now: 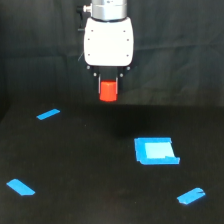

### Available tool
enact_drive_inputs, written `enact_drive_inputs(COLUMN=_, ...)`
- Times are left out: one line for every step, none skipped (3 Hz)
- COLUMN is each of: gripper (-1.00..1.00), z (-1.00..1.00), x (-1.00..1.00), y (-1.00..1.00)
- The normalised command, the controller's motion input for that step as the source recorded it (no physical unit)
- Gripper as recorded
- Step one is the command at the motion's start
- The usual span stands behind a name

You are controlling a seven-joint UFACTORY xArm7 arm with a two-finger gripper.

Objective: Pick up the red object from the table

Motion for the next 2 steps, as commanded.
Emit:
enact_drive_inputs(gripper=-0.96, z=0.01, x=0.05, y=0.05)
enact_drive_inputs(gripper=-0.99, z=0.07, x=0.05, y=-0.02)
